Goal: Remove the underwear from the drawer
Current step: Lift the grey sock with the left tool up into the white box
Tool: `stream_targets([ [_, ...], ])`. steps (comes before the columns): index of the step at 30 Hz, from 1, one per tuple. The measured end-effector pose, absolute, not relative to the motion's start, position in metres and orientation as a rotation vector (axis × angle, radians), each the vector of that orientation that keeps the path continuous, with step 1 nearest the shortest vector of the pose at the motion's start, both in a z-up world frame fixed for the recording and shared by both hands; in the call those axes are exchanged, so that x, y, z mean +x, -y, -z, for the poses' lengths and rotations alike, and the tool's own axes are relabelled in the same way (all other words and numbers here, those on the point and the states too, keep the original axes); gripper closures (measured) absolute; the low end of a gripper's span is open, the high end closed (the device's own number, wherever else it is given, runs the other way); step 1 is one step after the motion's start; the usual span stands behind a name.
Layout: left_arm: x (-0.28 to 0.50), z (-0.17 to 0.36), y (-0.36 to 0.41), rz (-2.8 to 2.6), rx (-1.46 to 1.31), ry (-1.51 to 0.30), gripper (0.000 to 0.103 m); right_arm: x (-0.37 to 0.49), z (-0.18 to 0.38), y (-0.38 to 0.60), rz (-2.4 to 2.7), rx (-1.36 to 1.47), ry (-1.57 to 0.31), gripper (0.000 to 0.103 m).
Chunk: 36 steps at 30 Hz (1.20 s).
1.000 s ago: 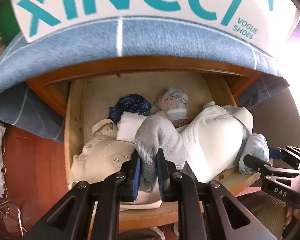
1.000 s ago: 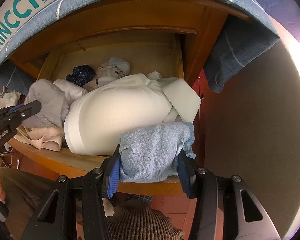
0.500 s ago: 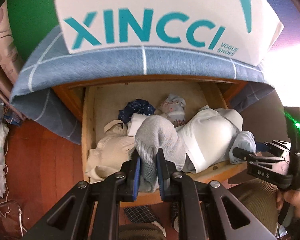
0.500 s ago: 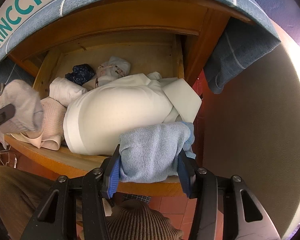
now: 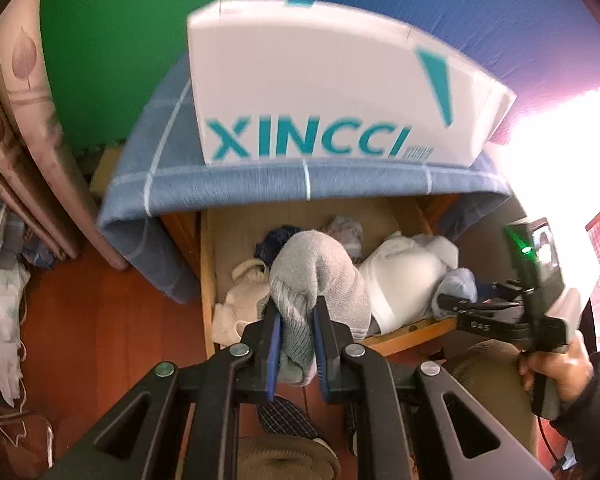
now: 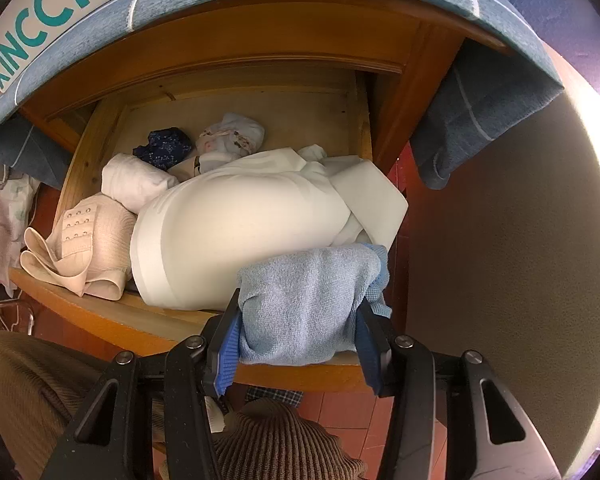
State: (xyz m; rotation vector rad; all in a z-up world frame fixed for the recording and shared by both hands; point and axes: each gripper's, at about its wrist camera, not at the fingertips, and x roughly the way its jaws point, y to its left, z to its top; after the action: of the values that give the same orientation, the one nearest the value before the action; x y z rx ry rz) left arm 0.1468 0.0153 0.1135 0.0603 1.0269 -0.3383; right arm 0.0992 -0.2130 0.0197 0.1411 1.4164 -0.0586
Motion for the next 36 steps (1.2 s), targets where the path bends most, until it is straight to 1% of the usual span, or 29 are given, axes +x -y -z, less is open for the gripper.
stream_targets([
  [4,0.141,-0.150,-0.016,0.348,0.090,-0.944,0.088,0.099,-0.020,0.212,0.054,0.143,-1.415,0.057],
  [10,0.157,-0.209,-0.017,0.351,0.075,-0.840,0.088,0.100,-0.022,0.210,0.045,0.142,-1.414,0.057],
  [15,0.191,-0.254,-0.019,0.336,0.041,-0.760,0.088,0.101,-0.022,0.208,0.041,0.141,-1.413,0.057],
  [19,0.229,-0.274,-0.012,0.325,0.023,-0.740,0.088,0.101,-0.020,0.209,0.036,0.150,-1.413,0.057],
  [22,0.256,-0.268,-0.003,0.317,0.016,-0.771,0.088,0.102,-0.019,0.209,0.035,0.152,-1.415,0.057],
  [27,0.292,-0.236,0.010,0.274,0.046,-0.853,0.088,0.102,-0.018,0.211,0.040,0.150,-1.419,0.057],
  [32,0.304,-0.202,0.013,0.236,0.069,-0.905,0.088,0.102,-0.018,0.214,0.038,0.168,-1.416,0.057],
  [36,0.307,-0.189,0.009,0.221,0.071,-0.933,0.088,0.102,-0.018,0.213,0.033,0.167,-1.416,0.057],
])
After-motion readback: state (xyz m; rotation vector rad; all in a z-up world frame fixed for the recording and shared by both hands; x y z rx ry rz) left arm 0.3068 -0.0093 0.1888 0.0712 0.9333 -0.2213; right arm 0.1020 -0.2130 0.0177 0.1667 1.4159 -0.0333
